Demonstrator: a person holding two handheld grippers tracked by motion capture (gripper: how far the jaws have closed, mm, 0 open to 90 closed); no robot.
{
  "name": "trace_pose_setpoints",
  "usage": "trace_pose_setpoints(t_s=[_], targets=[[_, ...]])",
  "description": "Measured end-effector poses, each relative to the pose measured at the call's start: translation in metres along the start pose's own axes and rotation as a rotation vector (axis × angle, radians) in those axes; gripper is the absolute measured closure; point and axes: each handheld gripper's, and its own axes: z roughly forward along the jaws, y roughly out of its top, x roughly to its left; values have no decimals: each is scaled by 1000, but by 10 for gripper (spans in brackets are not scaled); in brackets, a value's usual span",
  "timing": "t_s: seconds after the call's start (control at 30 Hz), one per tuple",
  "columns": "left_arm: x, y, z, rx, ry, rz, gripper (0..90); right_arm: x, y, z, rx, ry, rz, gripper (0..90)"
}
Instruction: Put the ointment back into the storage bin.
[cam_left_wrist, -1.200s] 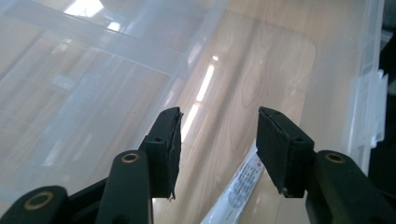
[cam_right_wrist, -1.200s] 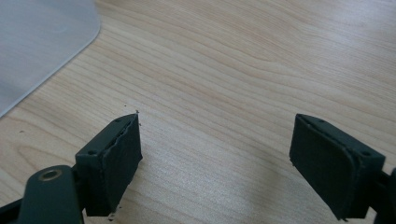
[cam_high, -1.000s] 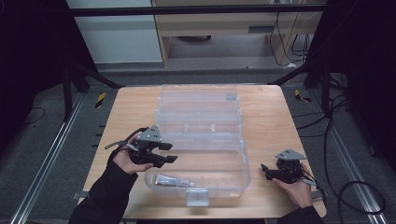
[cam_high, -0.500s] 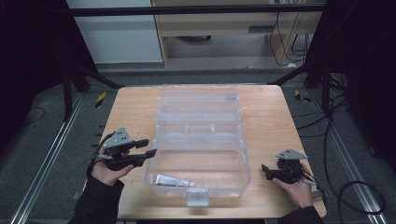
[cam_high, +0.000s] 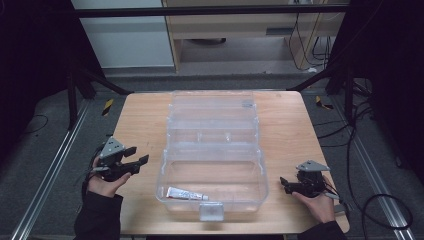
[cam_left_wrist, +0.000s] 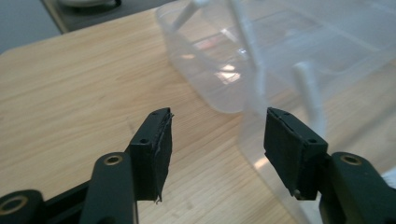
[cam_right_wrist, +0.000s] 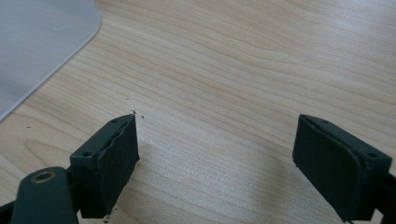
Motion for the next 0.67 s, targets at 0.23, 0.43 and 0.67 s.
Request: trace_pose_setpoints(t_s=[0.23,0.43,0.67], targets=[[24,-27,17,41,89,-59,350,0,0,0,-1,5,4,138],[39,-45,24,68,141,-102,307,0,0,0,0,6,11,124],[49,-57,25,79,183,-127,299,-2,0,-1,-8,2,8,124]])
